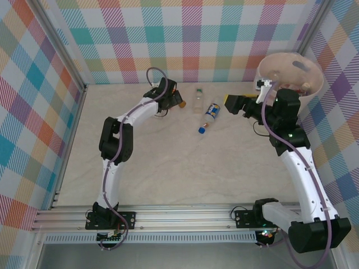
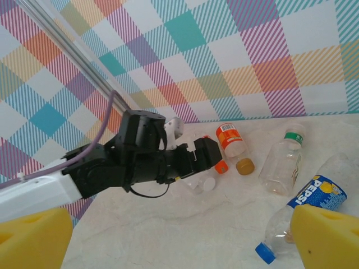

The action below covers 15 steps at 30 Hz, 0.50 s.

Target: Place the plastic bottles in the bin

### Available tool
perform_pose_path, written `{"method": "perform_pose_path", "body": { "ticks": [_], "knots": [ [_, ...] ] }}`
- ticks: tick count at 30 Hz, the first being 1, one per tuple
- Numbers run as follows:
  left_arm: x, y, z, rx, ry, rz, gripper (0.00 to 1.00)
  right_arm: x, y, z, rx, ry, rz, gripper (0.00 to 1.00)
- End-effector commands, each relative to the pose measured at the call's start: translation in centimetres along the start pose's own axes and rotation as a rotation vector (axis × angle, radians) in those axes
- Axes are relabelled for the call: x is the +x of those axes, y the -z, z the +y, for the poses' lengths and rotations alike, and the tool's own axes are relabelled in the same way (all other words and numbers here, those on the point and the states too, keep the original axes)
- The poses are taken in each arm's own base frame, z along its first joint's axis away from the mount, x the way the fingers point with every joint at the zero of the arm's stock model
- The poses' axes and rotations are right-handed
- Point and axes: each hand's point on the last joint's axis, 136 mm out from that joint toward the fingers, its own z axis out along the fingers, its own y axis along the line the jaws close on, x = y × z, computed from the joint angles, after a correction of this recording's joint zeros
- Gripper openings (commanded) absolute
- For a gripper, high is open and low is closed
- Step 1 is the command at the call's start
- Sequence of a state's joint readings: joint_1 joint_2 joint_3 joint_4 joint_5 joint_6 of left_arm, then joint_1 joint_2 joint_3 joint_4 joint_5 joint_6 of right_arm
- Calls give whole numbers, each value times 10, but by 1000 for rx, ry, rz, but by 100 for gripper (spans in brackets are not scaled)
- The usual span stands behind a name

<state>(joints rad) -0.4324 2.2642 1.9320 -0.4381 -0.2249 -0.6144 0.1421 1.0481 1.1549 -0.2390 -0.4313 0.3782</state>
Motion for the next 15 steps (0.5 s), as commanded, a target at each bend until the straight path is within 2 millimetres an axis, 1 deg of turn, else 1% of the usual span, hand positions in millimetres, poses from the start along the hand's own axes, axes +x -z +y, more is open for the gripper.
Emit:
{"method": "perform_pose_path", "body": {
  "ticks": [1, 4, 7, 10, 15],
  "knots": [
    [-18, -7, -2, 15, -15, -26, 100, 4, 4, 3, 4, 1, 7, 100],
    [-11, -13, 1, 6, -12, 4, 100, 6, 5, 1, 13, -3, 12, 100],
    [4, -12, 9, 2, -7, 43, 100, 7, 4, -1, 19, -7, 13, 100],
    [14, -1, 22, -15, 2, 54, 100, 7, 3, -1, 18, -13, 15, 100],
    [31, 28, 44, -13, -18, 64, 100, 8, -2, -3, 15, -28, 24, 100]
  ]
}}
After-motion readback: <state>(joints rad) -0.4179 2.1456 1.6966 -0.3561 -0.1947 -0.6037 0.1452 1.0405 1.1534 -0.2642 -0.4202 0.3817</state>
